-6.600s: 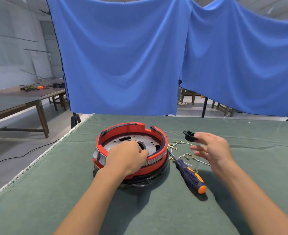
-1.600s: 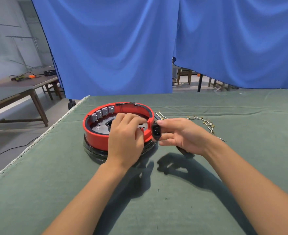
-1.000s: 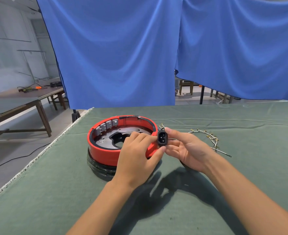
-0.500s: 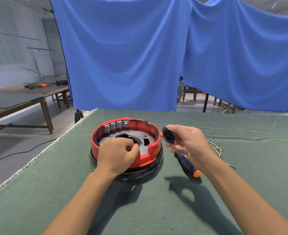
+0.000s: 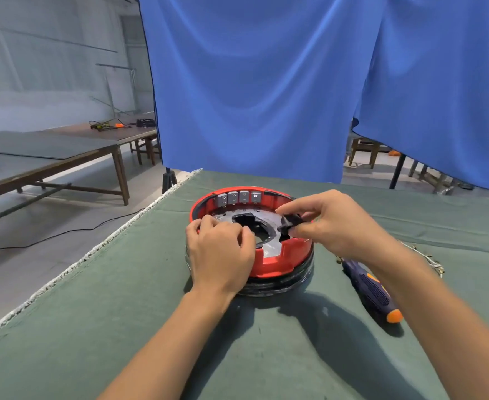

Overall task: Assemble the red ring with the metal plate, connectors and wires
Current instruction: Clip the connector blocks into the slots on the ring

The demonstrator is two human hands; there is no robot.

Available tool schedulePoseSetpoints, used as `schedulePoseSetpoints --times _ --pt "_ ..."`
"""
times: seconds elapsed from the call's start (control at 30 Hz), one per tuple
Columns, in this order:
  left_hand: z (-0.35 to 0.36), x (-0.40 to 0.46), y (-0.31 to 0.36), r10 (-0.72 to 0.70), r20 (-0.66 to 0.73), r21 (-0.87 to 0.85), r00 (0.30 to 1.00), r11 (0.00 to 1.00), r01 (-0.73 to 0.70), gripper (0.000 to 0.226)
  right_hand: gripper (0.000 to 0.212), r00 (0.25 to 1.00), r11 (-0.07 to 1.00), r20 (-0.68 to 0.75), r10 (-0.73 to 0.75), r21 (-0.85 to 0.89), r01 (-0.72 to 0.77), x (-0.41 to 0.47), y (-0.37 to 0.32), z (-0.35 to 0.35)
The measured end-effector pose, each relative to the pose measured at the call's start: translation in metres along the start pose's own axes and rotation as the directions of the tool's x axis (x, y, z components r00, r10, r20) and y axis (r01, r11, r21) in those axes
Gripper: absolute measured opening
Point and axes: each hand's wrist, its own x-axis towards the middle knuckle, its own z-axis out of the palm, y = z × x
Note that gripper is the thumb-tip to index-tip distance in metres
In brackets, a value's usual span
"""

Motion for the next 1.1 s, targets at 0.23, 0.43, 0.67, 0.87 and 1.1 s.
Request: schedulePoseSetpoints --times 0.23,0.43,0.67,0.87,1.1 --pt "0.004 0.001 -0.002 0.04 0.084 -0.152 0.996 0.988 -0.027 0.044 0.035 1.0 0.999 0.013 -0.018 -0.051 0.018 -0.006 -0.001 0.015" --pt "-0.002 0.004 -0.012 0.132 0.025 -0.361 0.991 0.925 -0.114 0.052 0.03 0.998 1.0 0.055 0.009 -0.007 -0.008 -0.011 -0.011 0.025" --pt "0.003 0.003 -0.014 0.148 0.01 -0.292 0.989 0.946 -0.139 0.051 0.03 0.999 1.0 0.049 -0.006 -0.006 0.007 -0.014 -0.011 0.031" --pt "0.002 0.002 -0.014 0.154 0.02 -0.316 0.988 0.938 -0.14 0.054 0.032 0.995 0.997 0.085 -0.052 -0.05 0.056 -0.014 -0.011 0.026" --pt "0.001 0.002 -0.012 0.151 0.022 -0.302 0.988 0.943 -0.138 0.053 0.03 0.995 0.986 0.075 -0.066 -0.146 0.076 -0.016 -0.012 0.027"
